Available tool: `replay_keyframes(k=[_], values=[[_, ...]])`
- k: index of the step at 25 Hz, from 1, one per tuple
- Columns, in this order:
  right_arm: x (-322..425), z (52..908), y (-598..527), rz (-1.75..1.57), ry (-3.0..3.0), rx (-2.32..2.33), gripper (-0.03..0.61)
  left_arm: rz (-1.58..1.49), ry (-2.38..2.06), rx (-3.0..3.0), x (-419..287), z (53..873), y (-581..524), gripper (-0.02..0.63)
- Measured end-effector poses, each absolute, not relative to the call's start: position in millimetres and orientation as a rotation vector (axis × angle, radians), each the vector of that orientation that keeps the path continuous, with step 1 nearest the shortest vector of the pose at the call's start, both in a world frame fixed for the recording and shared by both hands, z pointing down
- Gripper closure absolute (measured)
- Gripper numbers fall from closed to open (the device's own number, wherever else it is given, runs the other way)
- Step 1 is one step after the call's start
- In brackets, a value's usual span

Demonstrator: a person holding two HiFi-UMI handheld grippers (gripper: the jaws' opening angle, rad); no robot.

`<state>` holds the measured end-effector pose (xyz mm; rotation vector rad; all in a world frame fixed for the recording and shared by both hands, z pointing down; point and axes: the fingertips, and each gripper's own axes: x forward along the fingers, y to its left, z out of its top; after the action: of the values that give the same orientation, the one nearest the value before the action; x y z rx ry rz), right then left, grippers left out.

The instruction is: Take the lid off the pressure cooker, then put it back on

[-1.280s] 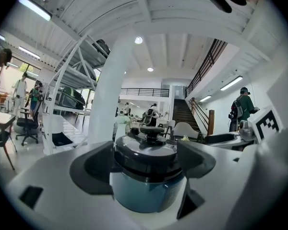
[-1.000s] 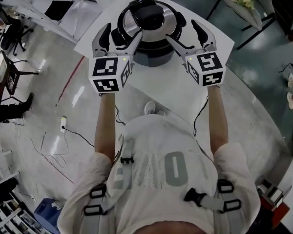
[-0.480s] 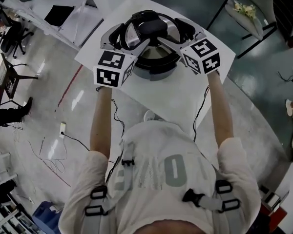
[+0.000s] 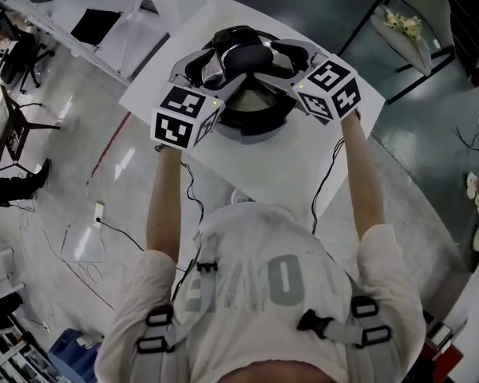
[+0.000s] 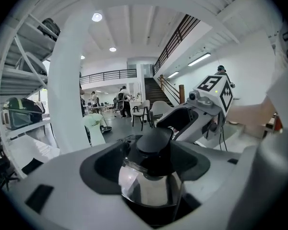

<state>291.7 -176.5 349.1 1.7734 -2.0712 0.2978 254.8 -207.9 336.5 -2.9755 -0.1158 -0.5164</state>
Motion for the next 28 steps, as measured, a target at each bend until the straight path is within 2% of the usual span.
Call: replay_keyframes(k=[4, 10, 13, 28], values=[[290.1, 351.3, -178.5, 0.329, -2.133, 1.743, 0.272, -0.542, -0.186, -3.001, 256.3, 340.0, -204.3, 0.341], [288.2, 349.0, -178.6, 0.333, -2.196, 1.717, 0.284, -0.552, -0.184, -3.014, 258.8, 339.9, -200.6, 0.347], [289.5, 350.3, -178.9, 0.317, -2.204, 1.711, 0.293, -0.544, -0.194, -3.02, 260.2, 342.0, -199.2, 0.37], [289.1, 349.6, -175.6, 0.298, -2.208, 1.697, 0.305, -0.553, -0.256, -3.013, 259.4, 342.5, -198.6, 0.374]])
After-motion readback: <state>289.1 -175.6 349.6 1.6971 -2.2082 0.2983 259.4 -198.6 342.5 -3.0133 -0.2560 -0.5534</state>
